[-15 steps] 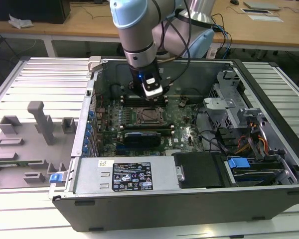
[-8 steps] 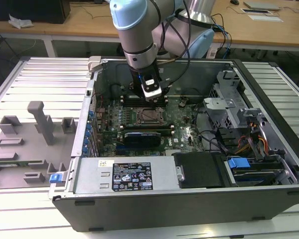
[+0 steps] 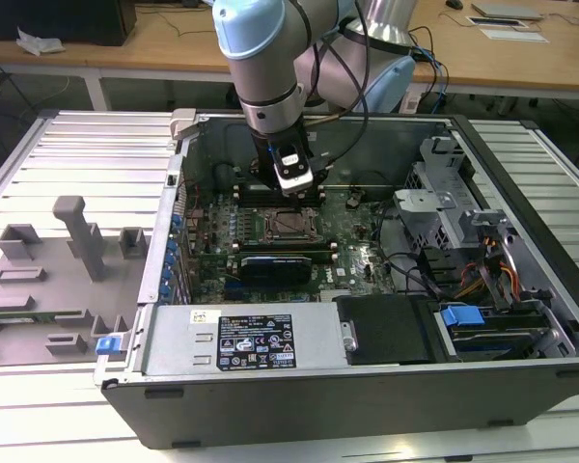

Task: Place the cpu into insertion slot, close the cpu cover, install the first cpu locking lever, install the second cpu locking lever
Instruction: 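Install the first cpu locking lever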

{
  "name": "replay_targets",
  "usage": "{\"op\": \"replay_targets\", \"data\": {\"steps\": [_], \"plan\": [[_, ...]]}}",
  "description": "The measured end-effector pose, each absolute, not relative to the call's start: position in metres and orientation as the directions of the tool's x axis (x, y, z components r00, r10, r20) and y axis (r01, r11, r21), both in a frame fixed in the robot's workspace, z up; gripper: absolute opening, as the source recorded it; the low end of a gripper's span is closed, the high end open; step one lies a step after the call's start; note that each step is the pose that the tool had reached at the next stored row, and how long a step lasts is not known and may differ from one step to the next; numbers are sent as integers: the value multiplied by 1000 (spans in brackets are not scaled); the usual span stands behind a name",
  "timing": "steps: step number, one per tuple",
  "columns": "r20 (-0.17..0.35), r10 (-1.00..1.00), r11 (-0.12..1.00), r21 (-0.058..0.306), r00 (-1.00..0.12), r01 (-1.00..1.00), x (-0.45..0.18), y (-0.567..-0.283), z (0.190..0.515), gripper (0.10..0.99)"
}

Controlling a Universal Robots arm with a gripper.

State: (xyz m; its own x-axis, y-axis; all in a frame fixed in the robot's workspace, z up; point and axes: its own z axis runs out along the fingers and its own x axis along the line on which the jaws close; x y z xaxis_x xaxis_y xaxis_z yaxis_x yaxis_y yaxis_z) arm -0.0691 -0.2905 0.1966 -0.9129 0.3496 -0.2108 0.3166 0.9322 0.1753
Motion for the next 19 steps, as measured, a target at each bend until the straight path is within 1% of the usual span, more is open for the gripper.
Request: {"op": "replay_targets", "data": {"steps": [14,19], "plan": [[-211,349,933,174,-913,316,-68,-293,196,106],[-213,349,932,179,-912,315,-68,-293,195,106]]}}
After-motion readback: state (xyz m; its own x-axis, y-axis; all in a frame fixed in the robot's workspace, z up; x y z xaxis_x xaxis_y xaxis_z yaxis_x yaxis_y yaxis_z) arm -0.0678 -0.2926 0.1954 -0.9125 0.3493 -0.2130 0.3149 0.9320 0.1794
